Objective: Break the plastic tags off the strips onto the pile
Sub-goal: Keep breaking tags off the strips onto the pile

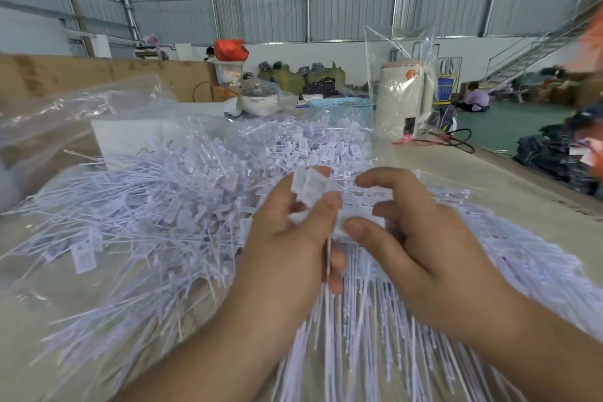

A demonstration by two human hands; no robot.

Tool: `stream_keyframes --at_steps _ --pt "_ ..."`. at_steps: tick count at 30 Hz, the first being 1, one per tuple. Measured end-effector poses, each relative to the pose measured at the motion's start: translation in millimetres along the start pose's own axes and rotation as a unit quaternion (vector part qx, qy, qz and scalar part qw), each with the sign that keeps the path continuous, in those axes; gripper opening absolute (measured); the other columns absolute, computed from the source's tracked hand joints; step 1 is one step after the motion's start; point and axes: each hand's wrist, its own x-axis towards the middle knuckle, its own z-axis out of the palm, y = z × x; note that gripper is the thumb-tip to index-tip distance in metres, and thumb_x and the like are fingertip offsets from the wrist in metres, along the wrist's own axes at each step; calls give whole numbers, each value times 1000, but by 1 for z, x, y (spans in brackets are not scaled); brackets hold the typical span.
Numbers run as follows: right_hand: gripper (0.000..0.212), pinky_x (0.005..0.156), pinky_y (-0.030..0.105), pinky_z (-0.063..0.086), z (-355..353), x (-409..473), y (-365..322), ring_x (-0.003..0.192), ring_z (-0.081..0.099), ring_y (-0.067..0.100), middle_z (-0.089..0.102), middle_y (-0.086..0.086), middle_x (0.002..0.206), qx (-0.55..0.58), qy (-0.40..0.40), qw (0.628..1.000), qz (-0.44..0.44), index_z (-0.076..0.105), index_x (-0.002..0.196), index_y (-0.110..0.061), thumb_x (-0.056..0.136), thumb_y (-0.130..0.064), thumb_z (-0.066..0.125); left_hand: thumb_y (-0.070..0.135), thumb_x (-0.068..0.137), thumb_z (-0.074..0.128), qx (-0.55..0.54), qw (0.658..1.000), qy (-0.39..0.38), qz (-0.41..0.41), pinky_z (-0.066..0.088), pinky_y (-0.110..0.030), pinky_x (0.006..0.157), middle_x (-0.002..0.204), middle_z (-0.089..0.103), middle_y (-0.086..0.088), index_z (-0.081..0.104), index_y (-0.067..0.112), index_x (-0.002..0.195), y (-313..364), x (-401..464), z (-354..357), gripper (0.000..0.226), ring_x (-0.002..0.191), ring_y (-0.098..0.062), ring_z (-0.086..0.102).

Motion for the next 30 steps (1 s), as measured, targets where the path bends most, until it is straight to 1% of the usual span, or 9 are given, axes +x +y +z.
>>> stream_keyframes --at_steps 3,7,11,13,17,21,24,27,30 --pt "35 47 17 33 5 -2 3 51 50 6 52 -20 62 14 -36 999 16 29 123 -41 95 -60 35 31 88 63 -28 999 -18 -32 36 -21 34 62 57 -2 69 31 88 -1 -3 -3 6 37 -15 47" --pt "39 50 18 35 12 -1 4 53 52 6 54 -17 64 36 -58 997 20 28 122 -43 91 -65 31 44 78 62 -33 997 -37 -58 34 -22 36 52 53 -10 63 16 94 -7 -1 -6 32 37 -20 43" --pt "39 53 18 42 14 -3 5 57 58 2 61 -21 66 55 -86 994 28 26 126 -43 92 -61 32 42 75 70 -41 994 -76 -60 34 -21 37 68 62 -7 68 18 93 -10 -1 -5 30 42 -15 47" --pt "43 58 29 50 15 -4 5 64 63 4 66 -17 73 54 -102 993 27 21 131 -45 91 -59 32 40 73 74 -20 994 -91 -59 35 -21 36 67 63 -3 69 19 90 -11 0 -6 27 43 -14 49" --pt "65 52 20 41 6 -2 12 60 57 5 59 -12 74 54 -109 991 51 18 141 -42 84 -66 39 32 82 66 7 997 -46 -61 37 -22 35 59 60 -3 65 8 96 -10 10 -15 28 45 -12 51" --pt "29 52 37 42 -5 1 18 51 51 13 57 -2 65 34 -151 986 62 58 102 -34 89 -60 50 26 90 63 10 998 -15 -63 36 -22 35 55 58 -3 64 10 91 -13 14 -20 16 43 -13 50" --pt "30 48 27 36 -6 1 20 49 46 10 51 -8 60 11 -169 984 60 55 74 -26 91 -51 53 30 80 69 12 998 -38 -58 36 -20 34 57 59 -2 67 10 90 -15 14 -19 22 43 -12 50" --pt "24 45 21 30 -6 0 18 45 42 9 50 -11 56 26 -180 982 54 53 74 -33 93 -47 55 37 63 77 50 994 -86 -49 36 -20 35 60 61 -2 71 18 82 -17 12 -18 28 43 -10 48" --pt "17 47 21 31 -6 1 15 48 44 8 50 -14 57 33 -203 977 47 55 81 -36 95 -44 54 34 68 79 81 990 -111 -37 38 -21 36 64 60 -7 72 19 83 -20 12 -18 23 44 -11 47"
